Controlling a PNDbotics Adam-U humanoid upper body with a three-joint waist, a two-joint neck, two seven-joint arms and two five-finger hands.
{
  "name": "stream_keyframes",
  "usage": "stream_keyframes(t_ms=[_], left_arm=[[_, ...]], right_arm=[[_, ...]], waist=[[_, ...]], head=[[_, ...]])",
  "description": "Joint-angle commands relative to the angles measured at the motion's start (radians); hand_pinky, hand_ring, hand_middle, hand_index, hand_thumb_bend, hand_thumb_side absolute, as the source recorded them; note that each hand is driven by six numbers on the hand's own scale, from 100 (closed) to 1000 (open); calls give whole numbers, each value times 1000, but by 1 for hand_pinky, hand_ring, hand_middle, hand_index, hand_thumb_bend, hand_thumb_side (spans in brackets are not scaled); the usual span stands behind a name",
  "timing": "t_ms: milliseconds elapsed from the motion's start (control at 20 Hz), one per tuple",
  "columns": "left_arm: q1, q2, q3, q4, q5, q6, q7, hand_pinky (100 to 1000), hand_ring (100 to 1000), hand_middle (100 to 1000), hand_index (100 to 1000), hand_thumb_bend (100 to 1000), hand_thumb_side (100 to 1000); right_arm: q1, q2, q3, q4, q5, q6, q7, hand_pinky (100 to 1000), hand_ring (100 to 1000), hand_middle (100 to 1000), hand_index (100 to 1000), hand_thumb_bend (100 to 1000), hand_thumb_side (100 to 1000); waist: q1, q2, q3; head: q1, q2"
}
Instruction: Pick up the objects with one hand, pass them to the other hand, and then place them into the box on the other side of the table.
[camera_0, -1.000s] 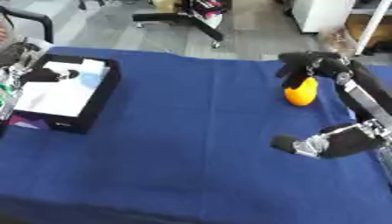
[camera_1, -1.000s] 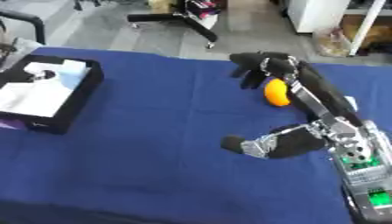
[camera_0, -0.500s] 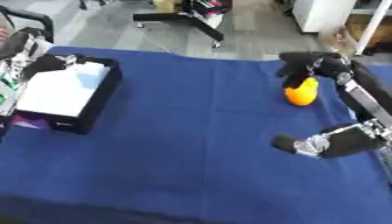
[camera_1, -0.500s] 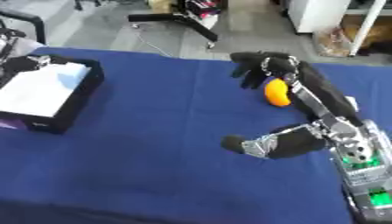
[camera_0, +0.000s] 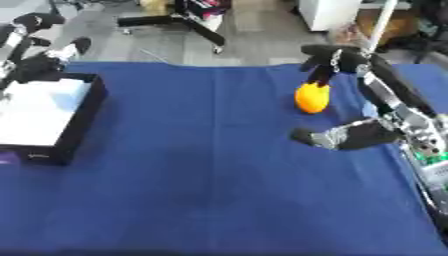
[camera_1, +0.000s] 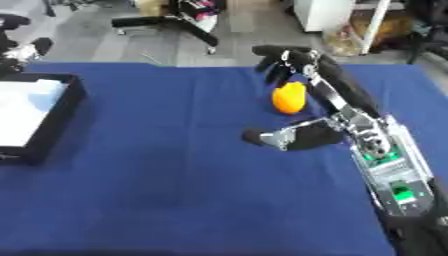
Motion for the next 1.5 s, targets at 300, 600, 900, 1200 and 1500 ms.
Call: stream_keyframes(t_ms=[300, 600, 900, 1200, 1500], left_arm=[[49, -96, -49, -188, 228, -53, -52, 817, 924, 827, 831, 467, 630], [99, -158, -62, -238, 252, -53, -115, 820, 927, 829, 835, 448, 656], [141, -192, -66, -214, 241, -59, -135, 820, 929, 827, 833, 438, 673], [152, -213, -70, -201, 237, -68, -140, 821, 929, 826, 833, 434, 680], [156, -231, -72, -196, 239, -71, -144, 820, 928, 824, 832, 430, 685]], right_arm=[[-100, -85, -74, 275, 54, 70, -60, 526, 611, 679, 901, 637, 327], [-175, -104, -149, 562, 174, 152, -85, 574, 637, 729, 904, 650, 307], [-222, -118, -210, 750, 246, 274, -185, 596, 656, 742, 904, 658, 307], [-262, -115, -244, 891, 277, 366, -233, 596, 663, 740, 900, 655, 293], [-288, -97, -279, 1008, 227, 403, -283, 551, 620, 704, 893, 686, 287]], waist=[[-3, -2, 9], [0, -1, 19], [1, 0, 25], [7, 0, 35], [19, 4, 50]], head=[[-121, 1], [-165, 1], [-185, 1], [-193, 1], [-205, 1]])
